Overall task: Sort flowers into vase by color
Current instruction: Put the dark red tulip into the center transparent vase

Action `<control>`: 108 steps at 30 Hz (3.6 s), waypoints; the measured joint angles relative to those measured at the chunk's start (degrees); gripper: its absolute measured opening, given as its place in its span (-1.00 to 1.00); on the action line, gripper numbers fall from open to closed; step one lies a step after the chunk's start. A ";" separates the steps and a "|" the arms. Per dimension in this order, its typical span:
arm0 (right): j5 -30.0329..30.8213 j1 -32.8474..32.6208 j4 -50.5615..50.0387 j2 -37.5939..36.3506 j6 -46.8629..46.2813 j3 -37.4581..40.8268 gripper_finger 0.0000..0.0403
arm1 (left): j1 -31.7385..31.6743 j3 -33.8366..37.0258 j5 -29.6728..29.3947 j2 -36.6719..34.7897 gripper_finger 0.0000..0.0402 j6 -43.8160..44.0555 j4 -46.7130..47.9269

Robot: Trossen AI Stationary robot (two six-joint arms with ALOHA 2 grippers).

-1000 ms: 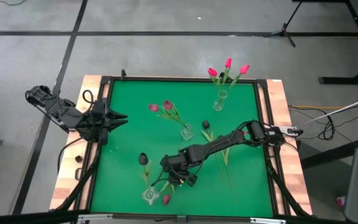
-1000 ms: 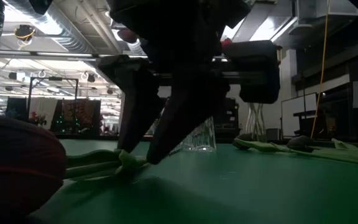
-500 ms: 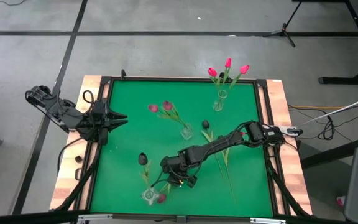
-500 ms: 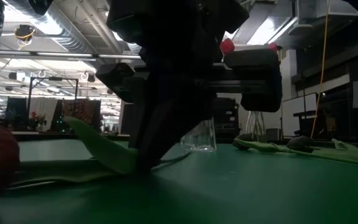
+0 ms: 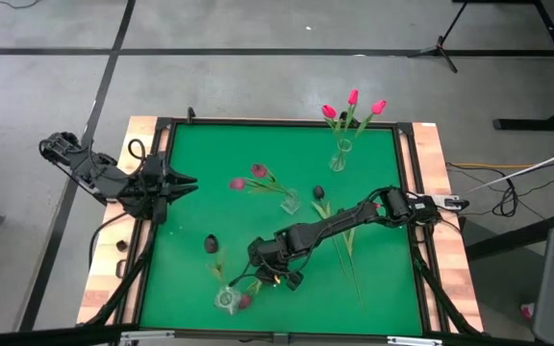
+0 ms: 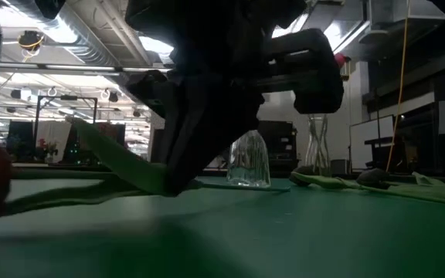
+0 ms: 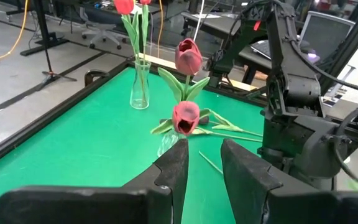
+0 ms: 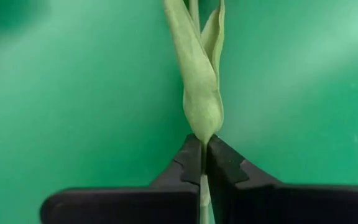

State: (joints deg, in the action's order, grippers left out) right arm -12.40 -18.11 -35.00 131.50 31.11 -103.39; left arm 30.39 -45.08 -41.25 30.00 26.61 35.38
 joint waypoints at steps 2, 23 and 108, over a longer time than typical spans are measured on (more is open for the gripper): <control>-0.37 -0.73 -0.05 0.00 -0.83 0.00 -0.96 | 0.00 0.01 -0.02 0.00 -0.54 0.00 -0.01; 3.85 -4.11 -5.07 -4.34 -6.94 -4.58 -0.99 | 0.00 0.00 -0.02 0.00 -0.54 -0.13 0.00; 28.33 18.98 105.85 -47.23 -33.06 70.92 -0.97 | 0.00 0.00 -1.73 -0.02 -0.54 -1.70 0.20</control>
State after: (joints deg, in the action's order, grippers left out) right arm 15.92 0.87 70.85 84.27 -1.95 -32.47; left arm 30.39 -45.08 -42.98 29.98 24.91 35.57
